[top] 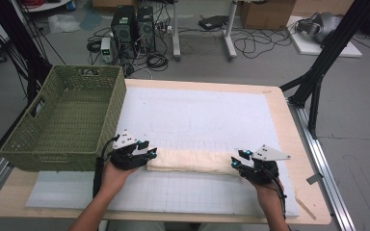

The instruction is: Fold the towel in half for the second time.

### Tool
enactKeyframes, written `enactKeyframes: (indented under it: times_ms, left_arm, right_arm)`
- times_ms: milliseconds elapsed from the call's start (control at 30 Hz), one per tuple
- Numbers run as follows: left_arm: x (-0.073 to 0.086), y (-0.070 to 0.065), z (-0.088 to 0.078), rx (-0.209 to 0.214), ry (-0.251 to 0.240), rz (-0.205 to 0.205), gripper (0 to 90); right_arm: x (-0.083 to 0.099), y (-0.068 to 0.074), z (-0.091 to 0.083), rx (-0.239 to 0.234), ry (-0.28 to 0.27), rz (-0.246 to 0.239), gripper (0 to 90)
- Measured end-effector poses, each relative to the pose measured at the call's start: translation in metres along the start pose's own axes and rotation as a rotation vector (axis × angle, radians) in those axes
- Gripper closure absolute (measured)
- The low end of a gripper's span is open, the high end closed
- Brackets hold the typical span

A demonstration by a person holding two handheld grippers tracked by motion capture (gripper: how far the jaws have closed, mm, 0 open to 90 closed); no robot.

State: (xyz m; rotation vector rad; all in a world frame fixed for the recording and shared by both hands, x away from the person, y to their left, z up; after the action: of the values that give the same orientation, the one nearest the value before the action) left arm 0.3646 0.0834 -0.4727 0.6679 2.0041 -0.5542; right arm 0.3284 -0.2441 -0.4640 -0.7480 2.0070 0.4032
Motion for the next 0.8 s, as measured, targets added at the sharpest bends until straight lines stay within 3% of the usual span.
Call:
enactKeyframes:
  times_ms: [100, 167, 233, 333, 533, 600, 667, 733, 800]
  left_arm:
    - [0.01, -0.002, 0.008, -0.001, 0.075, 0.03, 58.5]
    - [0.016, -0.004, 0.011, -0.008, 0.098, 0.052, 58.9]
    - [0.019, -0.004, 0.011, -0.008, 0.104, 0.062, 57.9]
    - [0.02, -0.005, 0.011, -0.014, 0.107, 0.074, 57.8]
    - [0.023, -0.007, 0.007, -0.037, 0.111, 0.109, 58.8]
    - [0.023, -0.007, 0.005, -0.037, 0.111, 0.1, 58.8]
    - [0.022, -0.004, 0.002, -0.045, 0.091, 0.064, 55.0]
    - [0.019, 0.0, -0.003, -0.044, 0.048, 0.034, 50.6]
    - [0.013, 0.001, -0.01, -0.01, 0.003, -0.003, 48.6]
  right_arm:
    - [0.01, 0.008, 0.013, -0.038, 0.056, -0.018, 63.7]
    - [0.016, 0.011, 0.019, -0.054, 0.087, -0.013, 62.5]
    - [0.02, 0.011, 0.022, -0.054, 0.114, -0.031, 62.5]
    - [0.024, 0.008, 0.022, -0.054, 0.137, -0.018, 63.1]
    - [0.029, 0.002, 0.015, -0.051, 0.146, 0.003, 63.1]
    - [0.03, 0.002, 0.013, -0.048, 0.141, 0.006, 61.2]
    - [0.028, 0.002, 0.01, -0.039, 0.125, -0.008, 57.3]
    - [0.023, 0.002, 0.005, -0.03, 0.094, -0.005, 50.9]
    - [0.018, -0.001, -0.001, -0.014, 0.05, 0.017, 42.9]
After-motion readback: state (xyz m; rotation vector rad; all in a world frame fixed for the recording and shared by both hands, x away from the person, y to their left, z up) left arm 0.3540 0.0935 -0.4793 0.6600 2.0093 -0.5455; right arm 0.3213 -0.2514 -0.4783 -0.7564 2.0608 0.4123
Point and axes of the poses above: each handheld gripper's, and its own axes: z roughly forward along the jaws, x roughly out of its underside, y roughly to its left, the point moved 8 cm from there along z, roughly forward along the jaws, and after that the axes turned 2 degrees about -x, right-handed, at the moved point
